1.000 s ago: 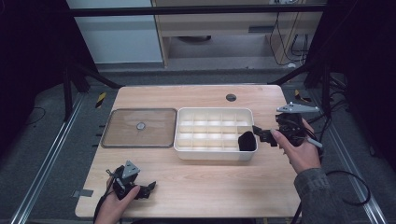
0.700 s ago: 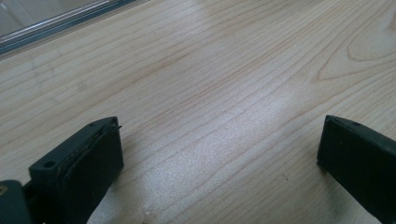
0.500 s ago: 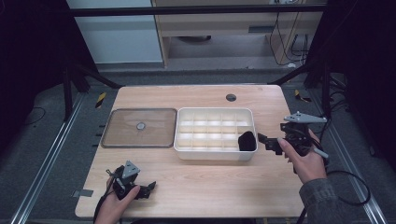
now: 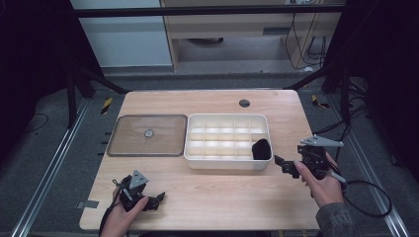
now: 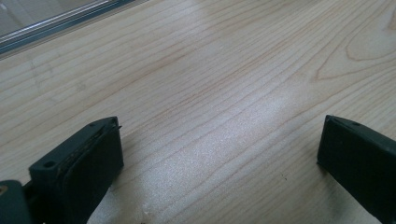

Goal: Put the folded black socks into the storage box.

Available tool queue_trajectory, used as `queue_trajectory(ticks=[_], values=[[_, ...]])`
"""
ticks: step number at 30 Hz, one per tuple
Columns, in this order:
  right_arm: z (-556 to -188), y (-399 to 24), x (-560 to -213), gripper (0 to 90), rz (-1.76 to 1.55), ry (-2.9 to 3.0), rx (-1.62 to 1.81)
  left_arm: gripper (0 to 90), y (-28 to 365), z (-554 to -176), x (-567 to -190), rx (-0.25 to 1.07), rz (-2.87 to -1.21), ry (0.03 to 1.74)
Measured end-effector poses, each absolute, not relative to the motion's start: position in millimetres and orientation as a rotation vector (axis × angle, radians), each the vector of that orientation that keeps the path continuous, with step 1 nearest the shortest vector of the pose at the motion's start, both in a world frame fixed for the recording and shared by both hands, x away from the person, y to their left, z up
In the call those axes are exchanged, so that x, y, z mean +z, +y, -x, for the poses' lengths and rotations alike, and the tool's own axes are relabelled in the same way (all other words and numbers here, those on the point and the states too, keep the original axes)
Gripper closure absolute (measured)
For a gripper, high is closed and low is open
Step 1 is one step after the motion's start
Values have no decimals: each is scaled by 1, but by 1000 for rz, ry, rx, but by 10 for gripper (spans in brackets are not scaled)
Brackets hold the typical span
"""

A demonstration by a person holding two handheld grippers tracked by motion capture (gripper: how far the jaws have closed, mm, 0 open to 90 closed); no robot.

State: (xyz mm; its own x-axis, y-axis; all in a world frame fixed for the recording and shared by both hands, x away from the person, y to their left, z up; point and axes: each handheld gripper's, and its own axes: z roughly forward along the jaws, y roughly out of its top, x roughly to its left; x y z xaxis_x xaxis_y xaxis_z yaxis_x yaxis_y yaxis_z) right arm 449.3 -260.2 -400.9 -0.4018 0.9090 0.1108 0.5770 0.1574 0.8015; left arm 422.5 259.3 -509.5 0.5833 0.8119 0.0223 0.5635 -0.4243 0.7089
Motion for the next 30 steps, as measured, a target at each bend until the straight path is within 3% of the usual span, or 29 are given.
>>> queue_trajectory(ticks=[30], values=[[-432,-234,-491,103,-1447,2171,1063,0,258,-422,-510,476,-2143,1087]])
